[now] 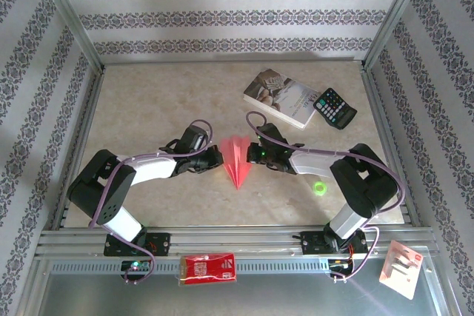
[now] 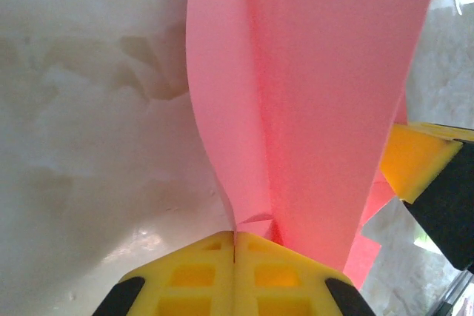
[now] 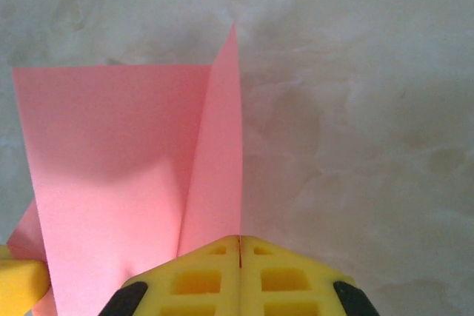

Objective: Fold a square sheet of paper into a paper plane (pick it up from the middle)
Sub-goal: Move a paper plane to the center of the table, then reset both arms

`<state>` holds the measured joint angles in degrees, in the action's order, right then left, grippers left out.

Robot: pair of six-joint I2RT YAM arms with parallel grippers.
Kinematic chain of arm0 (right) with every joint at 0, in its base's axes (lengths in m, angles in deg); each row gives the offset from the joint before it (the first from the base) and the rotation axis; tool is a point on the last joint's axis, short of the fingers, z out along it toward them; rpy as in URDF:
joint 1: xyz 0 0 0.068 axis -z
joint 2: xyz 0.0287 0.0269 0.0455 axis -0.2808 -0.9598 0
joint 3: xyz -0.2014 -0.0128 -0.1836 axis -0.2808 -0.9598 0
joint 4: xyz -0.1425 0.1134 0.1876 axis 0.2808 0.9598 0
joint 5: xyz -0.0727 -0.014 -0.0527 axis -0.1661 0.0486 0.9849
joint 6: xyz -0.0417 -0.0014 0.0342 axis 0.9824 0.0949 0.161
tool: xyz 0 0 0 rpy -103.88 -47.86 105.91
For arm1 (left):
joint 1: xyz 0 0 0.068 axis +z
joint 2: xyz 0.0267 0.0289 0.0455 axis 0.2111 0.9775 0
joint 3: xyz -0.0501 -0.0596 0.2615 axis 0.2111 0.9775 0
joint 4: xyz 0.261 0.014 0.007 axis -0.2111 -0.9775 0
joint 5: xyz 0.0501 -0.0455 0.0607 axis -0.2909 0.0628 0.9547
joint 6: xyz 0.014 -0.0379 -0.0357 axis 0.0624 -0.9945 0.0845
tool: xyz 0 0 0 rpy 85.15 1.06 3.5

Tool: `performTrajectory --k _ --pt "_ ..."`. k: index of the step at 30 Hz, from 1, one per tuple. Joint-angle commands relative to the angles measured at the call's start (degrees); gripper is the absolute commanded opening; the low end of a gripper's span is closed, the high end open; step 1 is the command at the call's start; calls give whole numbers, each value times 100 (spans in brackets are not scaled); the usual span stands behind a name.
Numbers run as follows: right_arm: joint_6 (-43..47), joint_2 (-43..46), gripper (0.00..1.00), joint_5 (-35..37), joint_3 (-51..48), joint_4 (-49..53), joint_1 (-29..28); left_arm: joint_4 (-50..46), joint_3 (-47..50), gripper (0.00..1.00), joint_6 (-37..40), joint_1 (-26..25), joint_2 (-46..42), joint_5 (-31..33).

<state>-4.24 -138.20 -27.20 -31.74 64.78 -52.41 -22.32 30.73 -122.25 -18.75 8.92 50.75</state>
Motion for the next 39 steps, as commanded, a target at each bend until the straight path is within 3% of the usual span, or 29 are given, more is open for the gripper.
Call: performTrajectory --k 1,8,15,24,27,29,32,35,39 --pt "106 -109 1 -88 105 -151 55 93 113 0 -75 115 -99 161" --pt "71 -100 4 -145 -9 -238 66 247 141 0 -39 137 16 -26" --pt "137 98 19 -296 39 -142 135 109 5 23 48 158 15 -71" --pt "568 1415 36 -43 46 774 542 -572 -161 48 661 515 -920 360" --pt "1203 1938 44 861 230 1487 730 -987 -296 59 1213 722 -1416 996" --pt "1698 2215 51 1922 315 1810 812 -1215 -327 67 1646 875 -1849 1729" --pt "2307 2436 68 3330 227 1766 990 -1189 -205 81 2282 1032 -2489 3083" --pt "2726 2440 83 4181 66 1394 1298 -568 209 100 2981 1194 -3031 4294" --pt "3042 2187 97 4602 -108 847 1860 703 881 100 3821 1633 -3249 5020"
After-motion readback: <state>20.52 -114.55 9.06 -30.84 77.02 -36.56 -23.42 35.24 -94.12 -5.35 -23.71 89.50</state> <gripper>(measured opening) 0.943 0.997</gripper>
